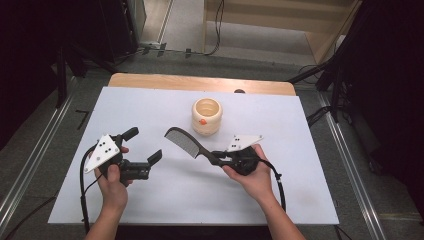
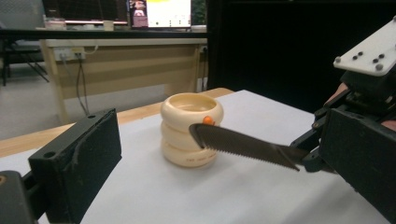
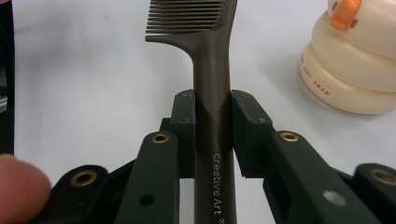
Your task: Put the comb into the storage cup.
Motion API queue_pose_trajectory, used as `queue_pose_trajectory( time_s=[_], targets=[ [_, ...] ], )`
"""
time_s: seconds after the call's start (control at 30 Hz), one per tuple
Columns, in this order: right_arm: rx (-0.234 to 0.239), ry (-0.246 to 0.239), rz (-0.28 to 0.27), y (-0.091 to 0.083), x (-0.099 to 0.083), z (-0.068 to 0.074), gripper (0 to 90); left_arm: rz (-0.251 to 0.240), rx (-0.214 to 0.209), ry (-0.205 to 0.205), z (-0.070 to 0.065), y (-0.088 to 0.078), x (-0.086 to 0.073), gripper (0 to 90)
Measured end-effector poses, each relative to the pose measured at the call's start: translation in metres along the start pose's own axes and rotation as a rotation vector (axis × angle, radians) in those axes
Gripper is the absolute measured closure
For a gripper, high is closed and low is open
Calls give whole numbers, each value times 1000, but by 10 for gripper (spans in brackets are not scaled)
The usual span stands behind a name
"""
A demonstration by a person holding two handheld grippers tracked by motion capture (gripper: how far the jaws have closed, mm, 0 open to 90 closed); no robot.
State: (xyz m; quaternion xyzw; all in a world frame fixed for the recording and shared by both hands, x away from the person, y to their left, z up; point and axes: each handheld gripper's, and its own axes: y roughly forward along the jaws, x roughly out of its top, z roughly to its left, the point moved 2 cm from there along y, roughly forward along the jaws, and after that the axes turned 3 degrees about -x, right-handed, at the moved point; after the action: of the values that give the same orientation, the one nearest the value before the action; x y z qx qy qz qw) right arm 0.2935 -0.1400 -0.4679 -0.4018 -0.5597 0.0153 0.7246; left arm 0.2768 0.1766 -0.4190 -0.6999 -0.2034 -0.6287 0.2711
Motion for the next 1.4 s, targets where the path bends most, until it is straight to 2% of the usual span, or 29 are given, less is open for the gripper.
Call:
queue_pose_trajectory(
  time_s=[0.17,0.33,0.47,0.67,0.87,1.0,1.1,1.27,1.33,1.4],
  targets=[
    [2,12,-22,-5,-1,0,708,-8,-20,1,-7,9,3,0],
    [3,17,-42,-8,-1,-1,708,-23,-53,-56,-5,16,4,0],
    [-1,25,-64,-10,-2,0,708,-12,-62,-54,-8,19,2,0],
    [-12,18,-99,-12,-1,4,708,-6,-97,-81,-11,21,-1,0],
    [-8,14,-120,-11,-1,8,708,6,-114,-111,-13,24,-2,0],
    [-7,4,-133,-11,-1,10,708,27,-82,-100,-18,28,-4,0],
    [-13,-3,-139,-11,-1,13,708,32,-89,-112,-21,31,-4,0],
    [-7,-19,-155,-10,0,18,708,37,-73,-156,-24,35,-5,72],
    [-3,-28,-161,-10,1,20,708,47,-57,-191,-24,37,-5,128],
    [-1,-31,-165,-10,1,22,708,54,-60,-218,-25,39,-5,150]
  ],
)
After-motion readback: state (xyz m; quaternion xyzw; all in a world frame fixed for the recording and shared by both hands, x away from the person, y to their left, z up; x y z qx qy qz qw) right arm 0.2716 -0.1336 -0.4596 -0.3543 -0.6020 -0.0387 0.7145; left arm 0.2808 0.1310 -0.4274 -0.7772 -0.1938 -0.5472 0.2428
